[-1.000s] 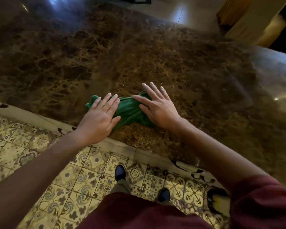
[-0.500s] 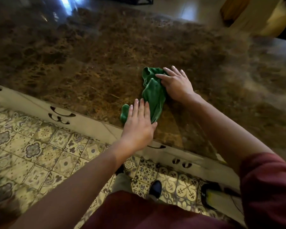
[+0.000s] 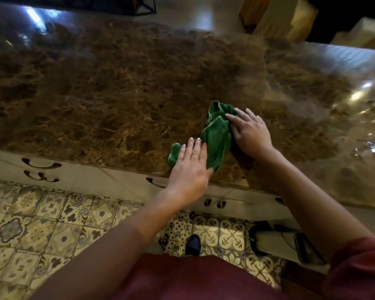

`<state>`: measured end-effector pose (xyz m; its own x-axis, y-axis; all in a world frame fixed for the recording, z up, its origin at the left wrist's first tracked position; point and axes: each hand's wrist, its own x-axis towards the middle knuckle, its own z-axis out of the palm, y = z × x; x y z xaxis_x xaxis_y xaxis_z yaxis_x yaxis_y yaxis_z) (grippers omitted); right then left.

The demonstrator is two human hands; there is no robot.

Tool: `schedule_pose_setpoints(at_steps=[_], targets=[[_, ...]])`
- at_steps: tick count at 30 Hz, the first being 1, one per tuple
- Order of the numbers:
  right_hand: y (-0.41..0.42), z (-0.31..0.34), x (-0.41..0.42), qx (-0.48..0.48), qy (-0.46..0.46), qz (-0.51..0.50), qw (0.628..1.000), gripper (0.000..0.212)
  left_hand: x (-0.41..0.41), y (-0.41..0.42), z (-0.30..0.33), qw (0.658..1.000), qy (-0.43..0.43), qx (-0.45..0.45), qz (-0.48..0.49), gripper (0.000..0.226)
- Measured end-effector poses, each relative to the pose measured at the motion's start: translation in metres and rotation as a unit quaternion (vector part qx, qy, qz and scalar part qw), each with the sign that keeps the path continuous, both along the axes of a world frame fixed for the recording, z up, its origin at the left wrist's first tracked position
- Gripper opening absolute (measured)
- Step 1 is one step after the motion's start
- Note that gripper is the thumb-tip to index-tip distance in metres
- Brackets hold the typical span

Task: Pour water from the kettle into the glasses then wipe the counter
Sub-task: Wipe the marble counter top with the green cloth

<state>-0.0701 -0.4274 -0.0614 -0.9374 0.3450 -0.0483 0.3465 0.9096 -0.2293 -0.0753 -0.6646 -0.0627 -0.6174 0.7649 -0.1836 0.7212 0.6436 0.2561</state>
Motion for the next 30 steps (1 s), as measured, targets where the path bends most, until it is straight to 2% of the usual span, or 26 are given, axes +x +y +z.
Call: schedule_pose_setpoints(at_steps=[4,7,10,13,16,19,21,23,25,27,30], targets=[[-0.016,0.003,0.058,0.007,0.025,-0.066,0.997,0.055,-0.012,-0.006,-0.004,0.999,0.017,0.023,-0.019,0.066],[-0.032,0.007,0.096,0.029,0.025,-0.099,0.994,0.054,-0.022,-0.005,-0.003,0.999,0.004,0.041,-0.030,0.068],[-0.037,0.019,0.111,0.001,0.043,-0.117,0.992,0.050,-0.031,-0.015,0.003,0.995,-0.010,0.090,-0.041,0.072],[-0.034,0.027,0.108,-0.071,0.066,-0.038,0.995,0.067,-0.030,-0.025,0.004,0.991,0.015,0.107,-0.074,0.072],[-0.036,0.022,0.101,-0.057,-0.038,0.079,0.994,0.079,-0.015,-0.028,0.000,0.986,0.028,0.116,-0.113,0.077],[-0.038,0.021,0.111,-0.036,-0.017,0.089,0.995,0.068,0.000,-0.032,-0.005,0.981,0.040,0.137,-0.129,0.070],[-0.042,0.024,0.124,-0.034,0.015,0.083,0.996,0.057,0.002,-0.032,-0.002,0.976,0.003,0.188,-0.111,0.058],[-0.043,0.031,0.135,-0.115,0.030,0.063,0.991,0.047,0.001,-0.026,0.018,0.962,-0.112,0.242,-0.062,0.046],[-0.040,0.044,0.141,-0.288,0.031,0.011,0.957,0.034,-0.002,-0.015,0.043,0.939,-0.210,0.271,-0.026,0.038],[-0.035,0.055,0.145,-0.393,0.063,-0.028,0.917,0.024,-0.005,-0.003,0.066,0.919,-0.263,0.292,-0.016,0.032],[-0.028,0.070,0.153,-0.468,0.118,-0.046,0.874,0.024,-0.010,0.011,0.096,0.897,-0.304,0.321,-0.028,0.029]])
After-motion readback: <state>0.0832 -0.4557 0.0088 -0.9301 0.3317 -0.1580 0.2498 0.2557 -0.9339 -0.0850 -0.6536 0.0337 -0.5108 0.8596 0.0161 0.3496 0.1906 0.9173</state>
